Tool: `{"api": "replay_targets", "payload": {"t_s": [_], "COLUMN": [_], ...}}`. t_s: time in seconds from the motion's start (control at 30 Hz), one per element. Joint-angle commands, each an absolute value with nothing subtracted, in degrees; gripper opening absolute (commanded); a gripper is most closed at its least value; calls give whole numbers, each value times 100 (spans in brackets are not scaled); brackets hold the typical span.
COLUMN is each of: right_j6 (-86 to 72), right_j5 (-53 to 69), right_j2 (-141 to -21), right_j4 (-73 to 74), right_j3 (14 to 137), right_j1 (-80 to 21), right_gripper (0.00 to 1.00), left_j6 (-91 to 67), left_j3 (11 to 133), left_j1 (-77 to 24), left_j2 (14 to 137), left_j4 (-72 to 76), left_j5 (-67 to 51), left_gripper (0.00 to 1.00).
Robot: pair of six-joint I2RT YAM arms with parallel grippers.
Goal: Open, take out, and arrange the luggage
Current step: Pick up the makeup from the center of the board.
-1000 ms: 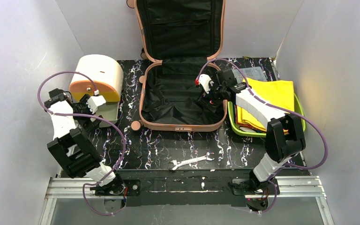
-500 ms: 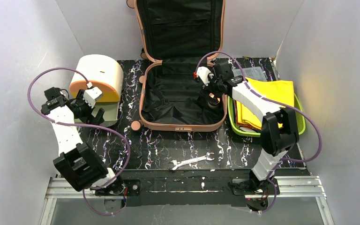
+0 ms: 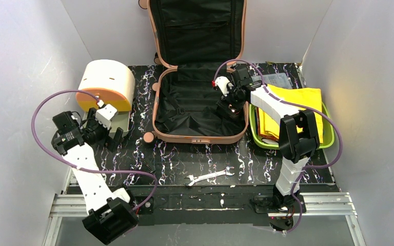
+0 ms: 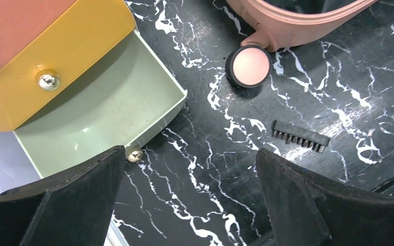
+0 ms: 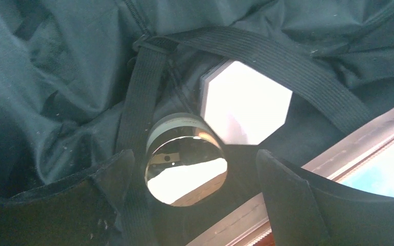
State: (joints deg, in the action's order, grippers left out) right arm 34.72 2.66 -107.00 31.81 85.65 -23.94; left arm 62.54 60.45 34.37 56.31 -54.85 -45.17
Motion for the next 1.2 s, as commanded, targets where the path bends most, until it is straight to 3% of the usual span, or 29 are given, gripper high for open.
{"api": "replay_targets", "payload": {"t_s": [0.0, 0.13, 0.33, 0.63, 0.73, 0.93, 1.17], "right_j6": [3409, 3410, 3321, 3373, 3398, 3277, 2717], "right_j5": [670, 866, 794, 1038, 1200, 1216, 1400], "right_j2": [-10447, -10615, -10790, -11054, -11032, -10712, -11619], "right_j4": [3704, 3929, 4048, 4681, 4875, 4316, 3882], "right_j3": [8636, 8713, 8895, 9601, 9865, 10000, 11261], "right_j1": [-2330, -2283, -2241, -2248, -2322, -2800, -3183], "right_gripper": [97, 86, 79, 38, 35, 38, 38], "left_j6": [5719, 5431, 4797, 4031, 3959, 3801, 3813], "left_j3": [5762, 5587, 5161, 4833, 4814, 4774, 4701], "left_j1": [3463, 3463, 3463, 3467, 3463, 3464, 3463], "left_j2": [5267, 5057, 4545, 4175, 4168, 4096, 3938], "left_j4": [-5585, -5517, -5199, -4840, -4821, -4707, -4644], "left_j5": [-4859, -4851, -5016, -5363, -5308, -5333, -5499], "left_gripper": [98, 98, 98, 98, 98, 98, 98]}}
